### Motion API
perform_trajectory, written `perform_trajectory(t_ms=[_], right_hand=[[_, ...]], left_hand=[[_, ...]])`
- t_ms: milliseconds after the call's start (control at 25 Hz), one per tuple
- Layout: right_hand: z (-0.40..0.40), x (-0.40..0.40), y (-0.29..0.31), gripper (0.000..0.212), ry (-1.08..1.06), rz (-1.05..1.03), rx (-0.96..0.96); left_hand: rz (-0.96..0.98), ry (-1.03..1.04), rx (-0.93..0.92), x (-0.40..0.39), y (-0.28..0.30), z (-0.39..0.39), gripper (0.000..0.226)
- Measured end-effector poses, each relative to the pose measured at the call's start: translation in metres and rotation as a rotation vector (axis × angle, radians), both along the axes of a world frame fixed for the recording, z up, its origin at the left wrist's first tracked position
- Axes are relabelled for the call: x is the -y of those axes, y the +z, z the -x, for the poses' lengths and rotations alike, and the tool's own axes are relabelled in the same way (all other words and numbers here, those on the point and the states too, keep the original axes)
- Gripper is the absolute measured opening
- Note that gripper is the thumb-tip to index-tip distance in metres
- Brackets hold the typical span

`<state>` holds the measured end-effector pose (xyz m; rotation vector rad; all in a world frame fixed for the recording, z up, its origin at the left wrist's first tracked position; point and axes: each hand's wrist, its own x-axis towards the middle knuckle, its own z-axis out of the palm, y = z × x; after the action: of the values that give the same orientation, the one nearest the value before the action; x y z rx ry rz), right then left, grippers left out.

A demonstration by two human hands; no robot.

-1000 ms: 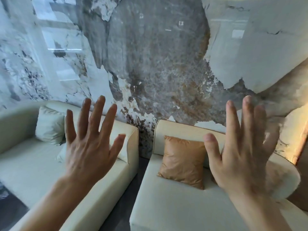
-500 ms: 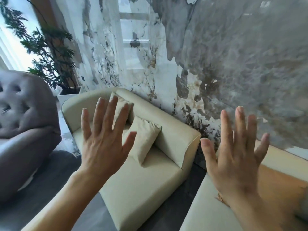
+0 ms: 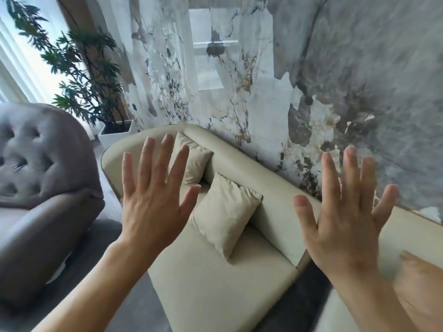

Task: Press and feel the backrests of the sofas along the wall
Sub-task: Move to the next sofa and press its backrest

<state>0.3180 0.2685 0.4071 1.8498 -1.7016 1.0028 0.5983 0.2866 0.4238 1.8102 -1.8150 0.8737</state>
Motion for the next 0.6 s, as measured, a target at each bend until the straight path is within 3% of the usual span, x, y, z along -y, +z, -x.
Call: perform_trajectory(t_ms=[400,600], right_hand=[[-0.14,0.124,-0.045,0.07,-0.474,-0.18,-0.013],[-0.177,0.166,-0.048,0.071,-0.639,-0.227,-0.039]], left_hand=[[-0.095,-0.496,-0.091,0.251,-0.07,-0.111,0.065],[-0.17,-0.642,-0.125,0.336,-0.091,-0.126,0.066]])
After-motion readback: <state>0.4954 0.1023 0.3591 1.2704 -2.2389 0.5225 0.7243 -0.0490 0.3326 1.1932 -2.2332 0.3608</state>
